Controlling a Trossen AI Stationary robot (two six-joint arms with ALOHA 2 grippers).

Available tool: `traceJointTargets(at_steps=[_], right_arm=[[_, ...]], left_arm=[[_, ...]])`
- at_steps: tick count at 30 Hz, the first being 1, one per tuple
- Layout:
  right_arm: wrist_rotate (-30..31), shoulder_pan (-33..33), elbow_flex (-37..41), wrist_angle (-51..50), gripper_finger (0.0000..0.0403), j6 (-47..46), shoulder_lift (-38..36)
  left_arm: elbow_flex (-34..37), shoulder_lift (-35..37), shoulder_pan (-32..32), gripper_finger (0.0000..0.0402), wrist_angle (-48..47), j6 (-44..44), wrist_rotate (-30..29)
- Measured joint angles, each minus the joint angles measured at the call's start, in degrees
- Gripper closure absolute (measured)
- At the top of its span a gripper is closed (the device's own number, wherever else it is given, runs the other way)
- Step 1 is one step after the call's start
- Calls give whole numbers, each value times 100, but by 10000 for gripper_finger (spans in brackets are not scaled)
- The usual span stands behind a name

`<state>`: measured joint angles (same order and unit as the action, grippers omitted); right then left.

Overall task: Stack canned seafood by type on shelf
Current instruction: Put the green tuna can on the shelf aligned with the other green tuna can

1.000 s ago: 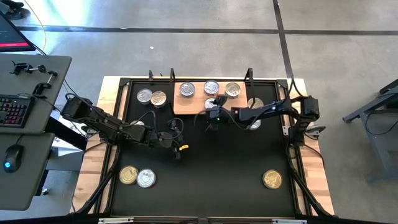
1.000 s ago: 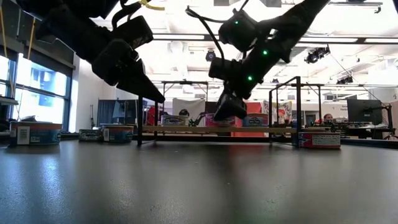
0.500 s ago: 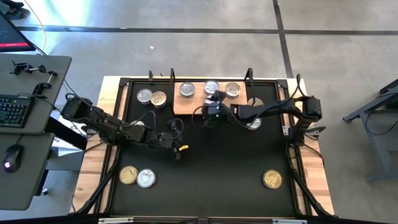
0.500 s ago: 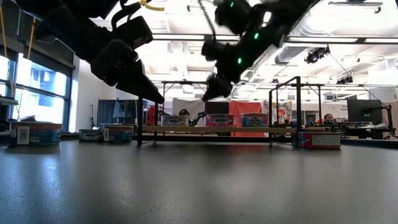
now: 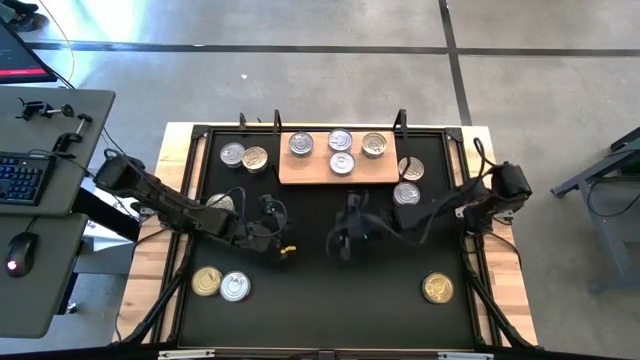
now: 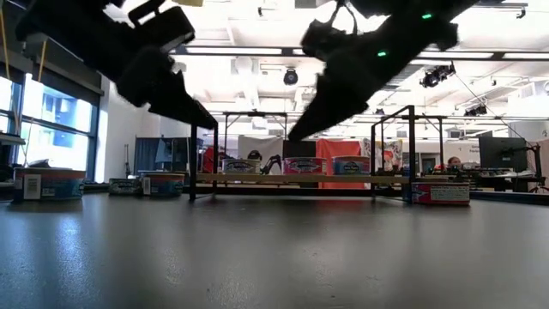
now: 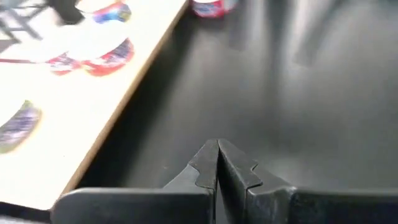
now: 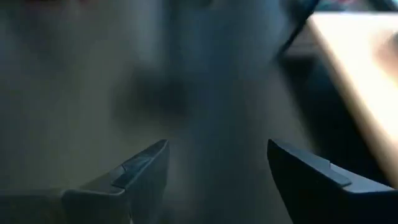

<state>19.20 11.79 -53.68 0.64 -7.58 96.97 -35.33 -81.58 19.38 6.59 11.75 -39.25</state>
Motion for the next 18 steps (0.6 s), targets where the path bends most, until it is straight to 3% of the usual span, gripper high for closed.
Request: traceJointTargets(at_steps=[3,10,18], right_arm=[[134,400,20,-296,142,-297,-47],[531,1101,12,-1056,142,-825,-211],[630,1607,12,-3120,142,-2167,-865]], left_arm=[[0,349,-31,401,-234,145,-325],[-2,1468,-279,401,-1452,361,-349],[-2,1848,-401,401,-2250,922,-338]])
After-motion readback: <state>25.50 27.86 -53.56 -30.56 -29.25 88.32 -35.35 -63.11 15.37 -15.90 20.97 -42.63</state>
